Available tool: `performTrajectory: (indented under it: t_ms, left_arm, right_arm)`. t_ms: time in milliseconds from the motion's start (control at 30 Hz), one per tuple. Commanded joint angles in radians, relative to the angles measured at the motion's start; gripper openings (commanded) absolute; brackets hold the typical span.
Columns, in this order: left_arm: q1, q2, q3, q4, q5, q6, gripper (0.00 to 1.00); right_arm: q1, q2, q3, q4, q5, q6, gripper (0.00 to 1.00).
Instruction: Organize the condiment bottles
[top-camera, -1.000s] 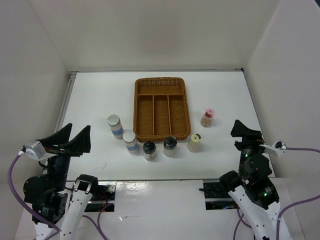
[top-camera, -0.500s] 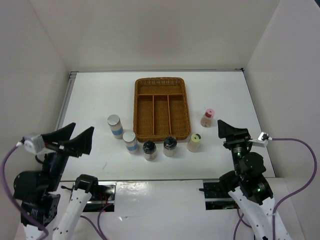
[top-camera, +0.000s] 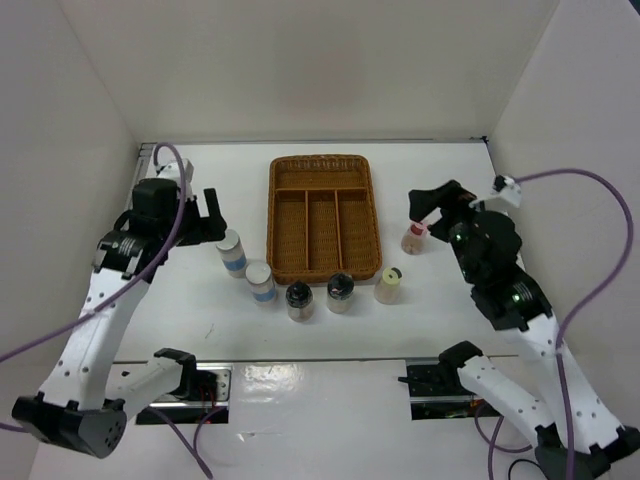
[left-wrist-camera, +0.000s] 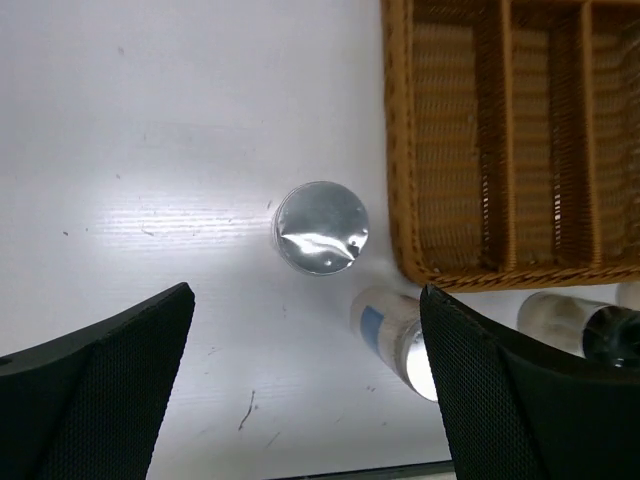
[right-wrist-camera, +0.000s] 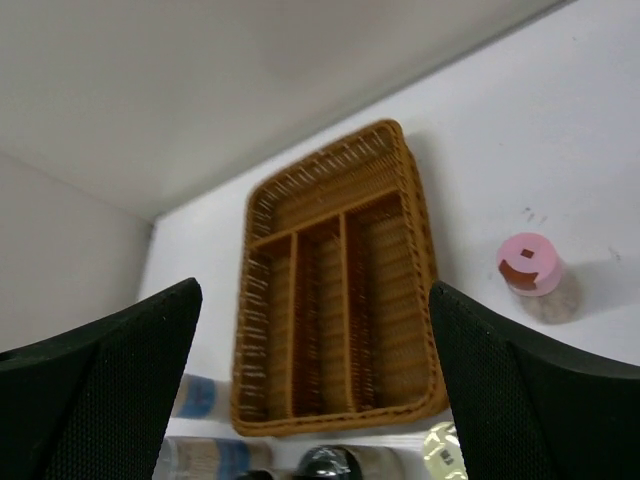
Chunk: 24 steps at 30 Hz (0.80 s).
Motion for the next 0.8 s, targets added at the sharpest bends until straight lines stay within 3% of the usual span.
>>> performTrajectory:
  t_ms: [0,133,333,767]
  left_arm:
    - [-0.002,0.078,0.031,-0.057,-0.028,0.043,0.99]
    - [-0.002,0.188,0.031,-0.023,-0.081,0.055,0.99]
    - [-0.022,0.306,0.057,-0.023,-0.095,0.066,0.99]
    - [-0.078,0.337,0.027,0.04,-0.117,0.075,0.99]
  right_arm:
    - [-0.006,0.099,0.073,-0.075,-0.036,-0.13,0.98]
    - [-0.006,0.171,0.073,-0.015,-0.068,-0.15,0.98]
    - [-0.015,0.373,0.221,-0.07,-0.12,-0.176,0.98]
    - [-0.015,0.384,0.211,-0.081,-0.143,-0.167,0.98]
